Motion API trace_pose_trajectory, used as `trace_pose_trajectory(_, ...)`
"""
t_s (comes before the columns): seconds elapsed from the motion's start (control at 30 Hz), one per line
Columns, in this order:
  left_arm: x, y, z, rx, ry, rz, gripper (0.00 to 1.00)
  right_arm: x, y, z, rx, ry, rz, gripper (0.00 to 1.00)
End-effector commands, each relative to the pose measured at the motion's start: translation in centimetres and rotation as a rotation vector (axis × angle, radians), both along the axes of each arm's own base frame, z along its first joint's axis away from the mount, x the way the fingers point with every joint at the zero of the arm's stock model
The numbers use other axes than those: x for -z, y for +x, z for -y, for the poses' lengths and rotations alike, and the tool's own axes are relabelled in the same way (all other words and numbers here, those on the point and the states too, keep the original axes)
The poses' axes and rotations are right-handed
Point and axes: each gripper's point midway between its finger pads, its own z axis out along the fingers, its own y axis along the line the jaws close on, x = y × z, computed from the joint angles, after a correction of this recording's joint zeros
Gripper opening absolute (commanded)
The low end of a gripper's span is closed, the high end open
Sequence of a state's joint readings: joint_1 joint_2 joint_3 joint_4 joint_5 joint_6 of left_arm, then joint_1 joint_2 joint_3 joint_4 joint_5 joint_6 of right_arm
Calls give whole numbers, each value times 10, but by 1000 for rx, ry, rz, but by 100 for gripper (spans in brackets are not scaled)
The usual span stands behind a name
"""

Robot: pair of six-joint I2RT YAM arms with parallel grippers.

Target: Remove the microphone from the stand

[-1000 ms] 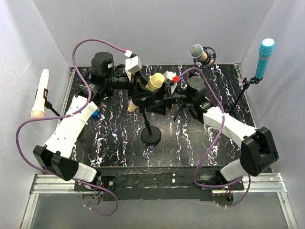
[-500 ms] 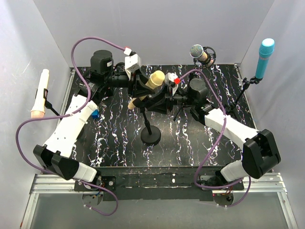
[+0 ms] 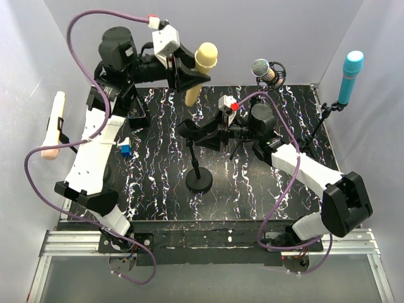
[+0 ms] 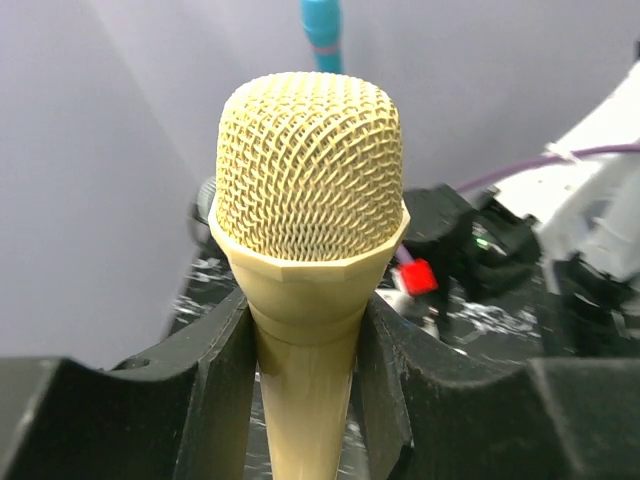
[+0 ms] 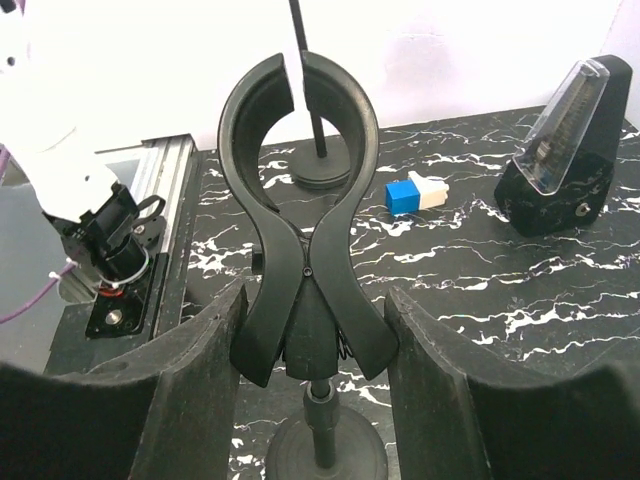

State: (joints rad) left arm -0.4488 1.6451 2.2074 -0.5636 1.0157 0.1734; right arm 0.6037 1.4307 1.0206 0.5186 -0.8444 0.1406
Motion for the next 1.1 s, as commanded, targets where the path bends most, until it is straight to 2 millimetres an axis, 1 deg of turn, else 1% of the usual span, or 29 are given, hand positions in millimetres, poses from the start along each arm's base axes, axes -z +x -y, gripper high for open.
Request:
trace_pose_trajectory(0.0,-60,16,-18,-190,-99,182,0,16,-9,4,-23,-61,-7,1)
trace_pose_trajectory(0.03,-63,25,-23,-254,-111,183,0,13,-10,5,-21,-65,2,7)
trace_pose_trajectory(0.07,-65,34,-28,-318,-124,175,0,10,-11,7,-18,-70,14,16)
trace_pose_trajectory(0.1,-67,43,-39,-410,-143,156,0,6,-12,9,-12,-76,17,27)
trace_pose_trajectory(0.13,-64,52,-48,-480,-149,142,1,1,-14,11,-6,-77,34,39)
trace_pose_trajectory(0.17,-55,61,-54,-529,-133,125,1,-1,-17,14,-5,-83,28,53)
trace_pose_trajectory(0.2,-48,65,-63,-581,-118,123,2,-5,-20,17,-6,-86,59,68)
trace_pose_trajectory(0.23,-35,72,-71,-624,-93,106,1,-7,-23,19,-6,-90,66,78)
trace_pose_trajectory(0.3,-4,86,-88,-727,-42,31,0,-12,-28,25,5,-96,73,82)
trace_pose_trajectory(0.33,16,93,-96,-771,-6,-21,0,-14,-30,27,13,-99,74,83)
trace_pose_trajectory(0.37,39,98,-103,-808,46,-78,0,-18,-30,30,27,-98,78,84)
trace_pose_trajectory(0.4,55,101,-108,-838,86,-120,0,-21,-31,32,36,-99,78,85)
trace_pose_trajectory(0.43,77,108,-117,-893,137,-185,0,-24,-32,34,48,-100,81,85)
trace_pose_trajectory(0.5,118,112,-132,-963,215,-343,0,-30,-33,38,73,-101,79,86)
trace_pose_trajectory(0.57,161,109,-146,-1014,290,-510,0,-36,-34,42,98,-97,89,87)
trace_pose_trajectory(0.6,184,105,-153,-1029,327,-590,0,-38,-33,44,112,-96,96,87)
trace_pose_trajectory(0.67,220,94,-163,-1047,362,-715,0,-40,-32,47,129,-96,97,88)
trace_pose_trajectory(0.77,270,74,-180,-1062,450,-838,0,-45,-33,50,144,-100,115,88)
trace_pose_trajectory(0.8,287,67,-185,-1065,500,-873,0,-47,-35,52,146,-103,121,88)
trace_pose_trajectory(0.83,309,59,-192,-1067,577,-924,0,-52,-35,54,154,-103,143,89)
trace_pose_trajectory(0.87,327,51,-200,-1083,644,-980,0,-53,-38,58,160,-117,140,89)
trace_pose_trajectory(0.9,344,42,-207,-1063,741,-1003,0,-57,-40,61,169,-119,152,89)
trace_pose_trajectory(0.97,374,25,-223,-1061,882,-1054,0,-63,-42,69,199,-123,168,89)
trace_pose_trajectory(1.07,402,9,-235,-1043,983,-1075,0,-69,-47,80,238,-132,190,90)
